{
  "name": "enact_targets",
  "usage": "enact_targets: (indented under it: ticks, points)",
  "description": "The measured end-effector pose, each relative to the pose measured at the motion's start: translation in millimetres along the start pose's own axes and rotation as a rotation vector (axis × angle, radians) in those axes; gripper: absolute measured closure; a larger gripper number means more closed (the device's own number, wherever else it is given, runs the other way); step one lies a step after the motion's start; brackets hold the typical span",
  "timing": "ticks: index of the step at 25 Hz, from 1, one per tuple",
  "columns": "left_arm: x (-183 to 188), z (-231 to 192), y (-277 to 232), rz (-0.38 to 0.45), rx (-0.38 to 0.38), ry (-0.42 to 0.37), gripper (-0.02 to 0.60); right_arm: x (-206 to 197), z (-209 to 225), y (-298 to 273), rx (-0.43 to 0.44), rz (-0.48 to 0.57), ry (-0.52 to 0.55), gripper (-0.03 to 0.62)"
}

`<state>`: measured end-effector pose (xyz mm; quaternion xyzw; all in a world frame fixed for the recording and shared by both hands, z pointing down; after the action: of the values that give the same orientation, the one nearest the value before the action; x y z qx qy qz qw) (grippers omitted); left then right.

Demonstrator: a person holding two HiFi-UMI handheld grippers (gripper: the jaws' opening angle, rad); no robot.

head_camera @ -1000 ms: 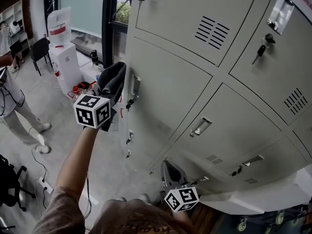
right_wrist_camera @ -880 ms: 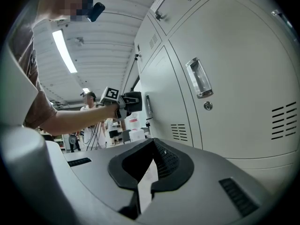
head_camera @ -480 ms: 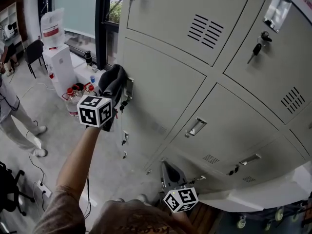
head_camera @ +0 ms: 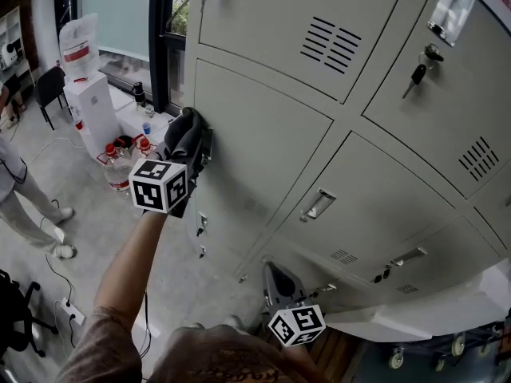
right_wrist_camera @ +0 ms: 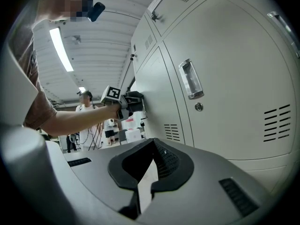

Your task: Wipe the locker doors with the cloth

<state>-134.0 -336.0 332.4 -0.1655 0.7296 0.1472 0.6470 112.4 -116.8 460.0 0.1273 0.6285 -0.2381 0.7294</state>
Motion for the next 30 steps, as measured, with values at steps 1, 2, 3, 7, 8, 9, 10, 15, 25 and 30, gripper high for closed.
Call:
enact_targets:
  ticks: [1,2,3,7,8,9,10,15,25,30]
  points:
    - [0,2,0,0.001,-0.001,-0.005,0.543,0,0,0,0.001,0.001,0.001,0.595]
    - [-1,4,1,0.003,-0.001,-0.010,0.543,0,-1,0,0.002,0.001,0.002,0.595]
    - [-1,6,1,0.004,-0.003,-0.014,0.543,0,-2,0,0.003,0.000,0.003,0.595]
    - [-3,25,-1,-0.005,-0.041,-0.040,0.543,-1,-3,2,-0.002,0.000,0.003,0.595]
    - [-3,30,-3,-0.008,-0.045,-0.046,0.543,-1,-3,3,-0.004,0.001,0.003,0.595]
    - [-4,34,-4,-0.010,-0.044,-0.047,0.543,-1,-3,4,-0.007,0.002,0.003,0.595]
    - [-5,38,-4,-0.011,-0.046,-0.045,0.543,-1,-3,6,-0.011,0.002,0.003,0.595]
    - [-11,76,-5,-0.020,-0.118,-0.067,0.543,-4,-1,14,-0.032,0.000,-0.004,0.595]
    - [-18,138,-6,-0.019,-0.246,-0.045,0.543,-8,1,37,-0.076,-0.004,-0.008,0.595]
    - [-24,160,-6,-0.023,-0.286,-0.055,0.543,-12,4,48,-0.097,-0.003,-0.014,0.595]
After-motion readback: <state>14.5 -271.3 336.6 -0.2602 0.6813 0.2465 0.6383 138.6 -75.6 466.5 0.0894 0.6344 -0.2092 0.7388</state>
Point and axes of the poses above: the fingertips, and each gripper's own axes: y backward along the fingers, z to its right, x out of its top, the point moved 4 cm from there along y, backward along the fingers, and after that the axes turned 1 degree about y, right-handed, at the moved point
